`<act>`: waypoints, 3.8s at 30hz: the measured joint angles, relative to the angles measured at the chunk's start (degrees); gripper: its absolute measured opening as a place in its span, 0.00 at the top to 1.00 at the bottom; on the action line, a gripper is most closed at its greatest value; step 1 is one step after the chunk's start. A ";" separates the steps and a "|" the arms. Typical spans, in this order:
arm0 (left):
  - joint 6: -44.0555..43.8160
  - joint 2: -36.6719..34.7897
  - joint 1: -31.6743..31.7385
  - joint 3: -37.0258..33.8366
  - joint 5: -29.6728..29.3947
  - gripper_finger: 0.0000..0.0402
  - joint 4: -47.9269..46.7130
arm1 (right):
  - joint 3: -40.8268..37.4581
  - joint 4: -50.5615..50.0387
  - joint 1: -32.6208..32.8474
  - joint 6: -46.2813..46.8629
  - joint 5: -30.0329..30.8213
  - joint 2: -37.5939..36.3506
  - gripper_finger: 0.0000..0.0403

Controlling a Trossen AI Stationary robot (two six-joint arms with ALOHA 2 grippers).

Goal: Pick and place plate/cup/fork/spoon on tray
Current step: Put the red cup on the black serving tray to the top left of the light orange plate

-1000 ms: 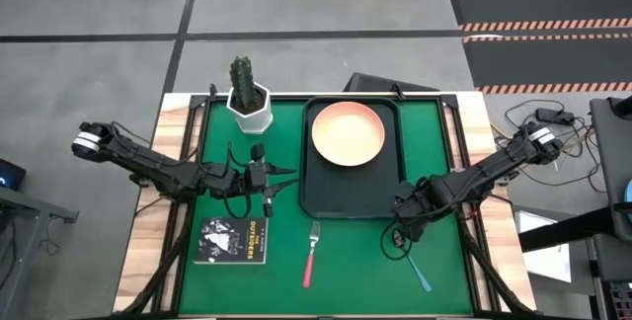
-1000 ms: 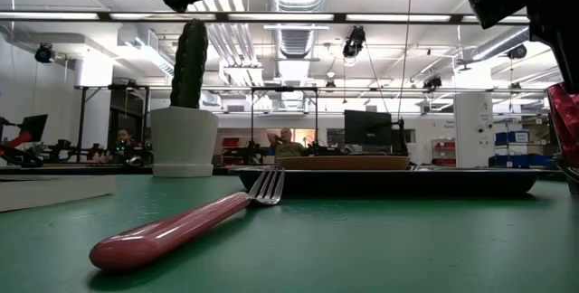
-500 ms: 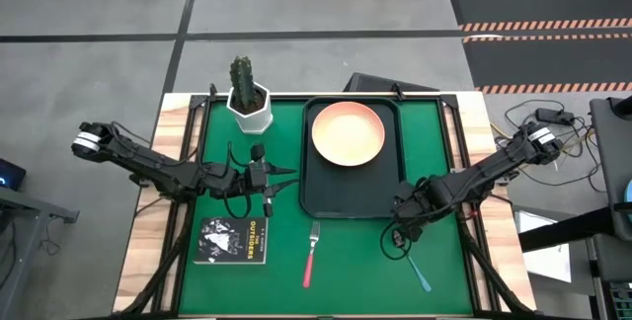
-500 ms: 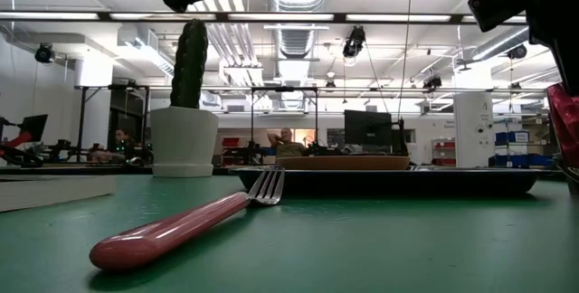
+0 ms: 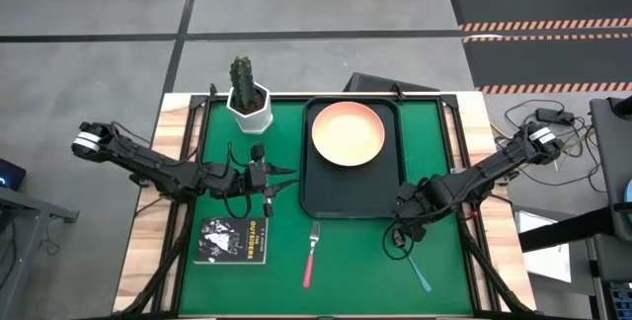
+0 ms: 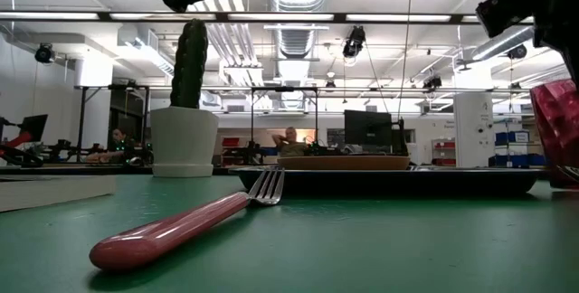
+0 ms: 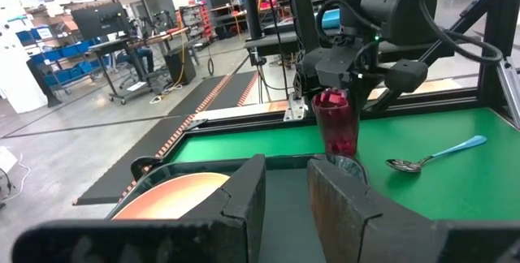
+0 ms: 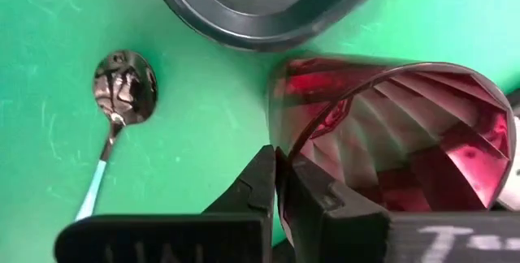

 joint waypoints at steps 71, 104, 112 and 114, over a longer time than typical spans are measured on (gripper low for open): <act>5.06 -5.95 0.09 -1.38 -3.43 0.81 0.85 | 56.85 3.47 -17.88 -77.87 6.63 46.24 0.98; -3.23 -5.51 0.02 -1.38 -3.12 0.81 0.89 | 46.37 2.59 -14.96 -61.58 6.36 25.11 0.67; -6.12 -2.07 0.02 -1.38 -2.95 0.81 0.86 | 20.44 27.68 -10.69 -55.21 6.33 7.06 0.72; -6.14 -1.41 0.02 -1.38 -2.93 0.81 0.84 | 13.54 34.75 -10.65 -54.69 6.38 4.00 0.74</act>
